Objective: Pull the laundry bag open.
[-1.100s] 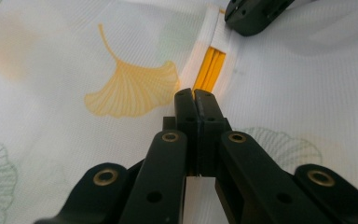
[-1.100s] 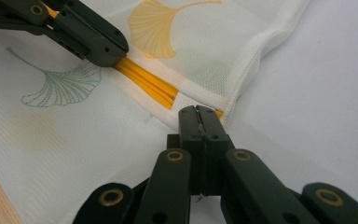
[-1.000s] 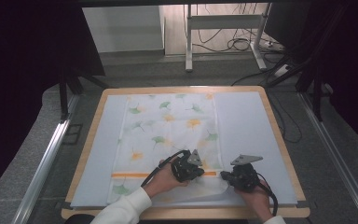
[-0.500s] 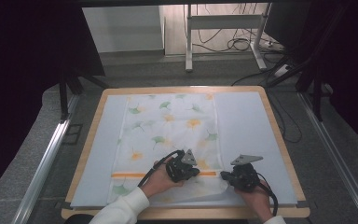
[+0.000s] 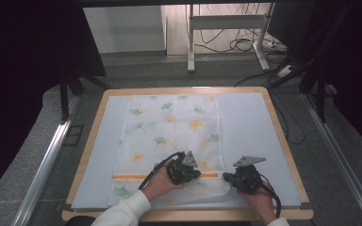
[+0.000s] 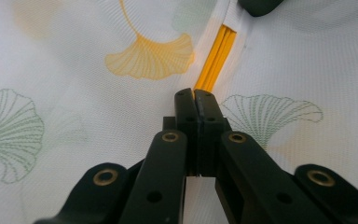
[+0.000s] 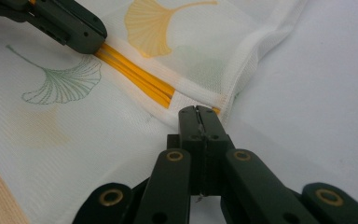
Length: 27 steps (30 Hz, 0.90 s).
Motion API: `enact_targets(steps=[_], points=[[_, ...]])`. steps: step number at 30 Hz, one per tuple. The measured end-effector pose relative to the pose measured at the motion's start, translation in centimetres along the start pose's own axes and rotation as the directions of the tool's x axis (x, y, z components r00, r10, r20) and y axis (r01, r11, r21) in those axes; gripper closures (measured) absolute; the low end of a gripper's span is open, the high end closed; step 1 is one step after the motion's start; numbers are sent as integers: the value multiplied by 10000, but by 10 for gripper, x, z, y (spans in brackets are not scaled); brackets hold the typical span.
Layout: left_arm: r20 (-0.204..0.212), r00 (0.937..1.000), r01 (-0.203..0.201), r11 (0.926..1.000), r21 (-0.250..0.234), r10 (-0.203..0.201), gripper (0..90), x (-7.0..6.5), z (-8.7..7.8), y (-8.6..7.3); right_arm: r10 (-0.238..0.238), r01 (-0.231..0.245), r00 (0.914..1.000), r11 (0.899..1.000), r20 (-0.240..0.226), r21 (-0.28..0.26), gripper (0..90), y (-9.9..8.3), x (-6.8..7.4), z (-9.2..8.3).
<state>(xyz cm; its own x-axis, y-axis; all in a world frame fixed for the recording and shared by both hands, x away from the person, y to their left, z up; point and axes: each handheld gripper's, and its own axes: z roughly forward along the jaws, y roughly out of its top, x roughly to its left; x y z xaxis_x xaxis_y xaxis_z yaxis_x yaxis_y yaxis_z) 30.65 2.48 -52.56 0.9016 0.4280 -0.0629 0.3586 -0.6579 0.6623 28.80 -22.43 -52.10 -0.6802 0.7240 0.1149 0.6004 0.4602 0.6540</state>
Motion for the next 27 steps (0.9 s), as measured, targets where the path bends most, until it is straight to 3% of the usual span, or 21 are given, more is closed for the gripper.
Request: enact_targets(steps=[5,7,13,17,27], points=[[-90,9999,-52,10000,-31,51,900,-1,3,4,-199,200,9998,9994,18,-278,894,8,4,3],[-201,9996,-177,9998,-1,177,900,-2,4,5,-315,317,9994,9994,151,-100,894,11,4,7],[-231,9994,-243,9997,83,245,900,-2,2,5,65,-65,10000,10000,52,-42,896,11,1,10],[-259,9988,-407,9989,217,412,900,-3,1,5,-13,13,9999,10000,129,-27,896,11,2,10],[-247,9992,-311,9990,325,319,900,0,-5,0,68,-68,10000,10000,33,-29,896,11,1,10]])
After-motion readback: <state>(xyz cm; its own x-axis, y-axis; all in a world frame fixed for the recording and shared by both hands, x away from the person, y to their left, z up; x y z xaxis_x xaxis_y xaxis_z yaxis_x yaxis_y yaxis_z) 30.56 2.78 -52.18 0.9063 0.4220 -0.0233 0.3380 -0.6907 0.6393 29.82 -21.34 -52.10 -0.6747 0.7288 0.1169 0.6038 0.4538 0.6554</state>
